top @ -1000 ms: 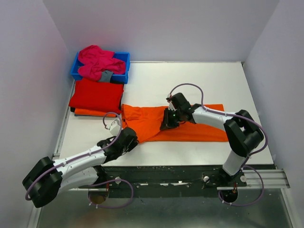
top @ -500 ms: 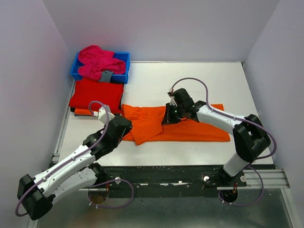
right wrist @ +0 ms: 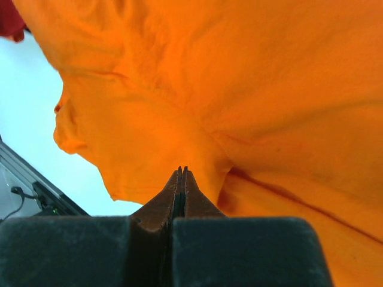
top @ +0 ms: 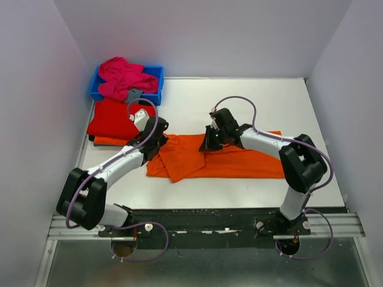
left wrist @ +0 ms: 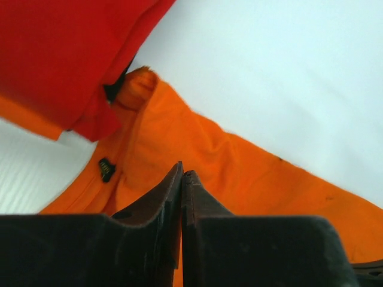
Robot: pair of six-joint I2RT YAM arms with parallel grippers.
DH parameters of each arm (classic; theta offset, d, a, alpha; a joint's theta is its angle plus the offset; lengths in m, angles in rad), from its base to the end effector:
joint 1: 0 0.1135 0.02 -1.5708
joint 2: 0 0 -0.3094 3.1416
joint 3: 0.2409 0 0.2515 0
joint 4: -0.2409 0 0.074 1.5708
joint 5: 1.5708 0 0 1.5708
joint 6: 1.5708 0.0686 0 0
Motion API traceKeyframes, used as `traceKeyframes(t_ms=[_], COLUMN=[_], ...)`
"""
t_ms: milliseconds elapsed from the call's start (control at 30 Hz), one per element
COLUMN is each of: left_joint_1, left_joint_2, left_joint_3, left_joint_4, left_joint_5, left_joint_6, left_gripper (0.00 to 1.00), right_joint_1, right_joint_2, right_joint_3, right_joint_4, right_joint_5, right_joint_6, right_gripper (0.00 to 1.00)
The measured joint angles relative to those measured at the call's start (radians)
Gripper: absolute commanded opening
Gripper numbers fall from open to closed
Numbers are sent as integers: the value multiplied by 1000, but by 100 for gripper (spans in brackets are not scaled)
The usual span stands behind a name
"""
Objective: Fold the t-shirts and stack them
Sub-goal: Fold the other side of the tshirt into a rectangle
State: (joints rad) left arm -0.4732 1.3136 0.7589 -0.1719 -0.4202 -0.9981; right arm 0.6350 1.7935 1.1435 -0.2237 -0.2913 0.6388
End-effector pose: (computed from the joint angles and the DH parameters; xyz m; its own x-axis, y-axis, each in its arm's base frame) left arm 0.2643 -0.1039 0.2443 -0.4421 -0.6357 -0.6328 -0.4186 0.7702 -0.4813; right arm 0.3174 0.2583 0.2081 -0.9228 0.0295 -0.3841 -0.2073 0.8025 0.5596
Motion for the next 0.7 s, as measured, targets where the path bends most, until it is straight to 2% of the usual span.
traceKeyframes(t_ms=[200, 400, 700], left_joint_1=[33, 87, 145], left_joint_2=[158, 280, 345], left_joint_3=[81, 90, 68], left_joint_4=[69, 71, 108], left_joint_5=[48, 78, 105], left_joint_6=[21, -10, -64], left_gripper=[11, 10, 10], right_joint_1=[-70, -122, -134], right_joint_2=[3, 69, 225], right_joint_3=[2, 76, 210], right_joint_4=[26, 15, -106], right_joint_5=[21, 90, 230], right_joint_6=[24, 47, 95], right_gripper=[1, 1, 1])
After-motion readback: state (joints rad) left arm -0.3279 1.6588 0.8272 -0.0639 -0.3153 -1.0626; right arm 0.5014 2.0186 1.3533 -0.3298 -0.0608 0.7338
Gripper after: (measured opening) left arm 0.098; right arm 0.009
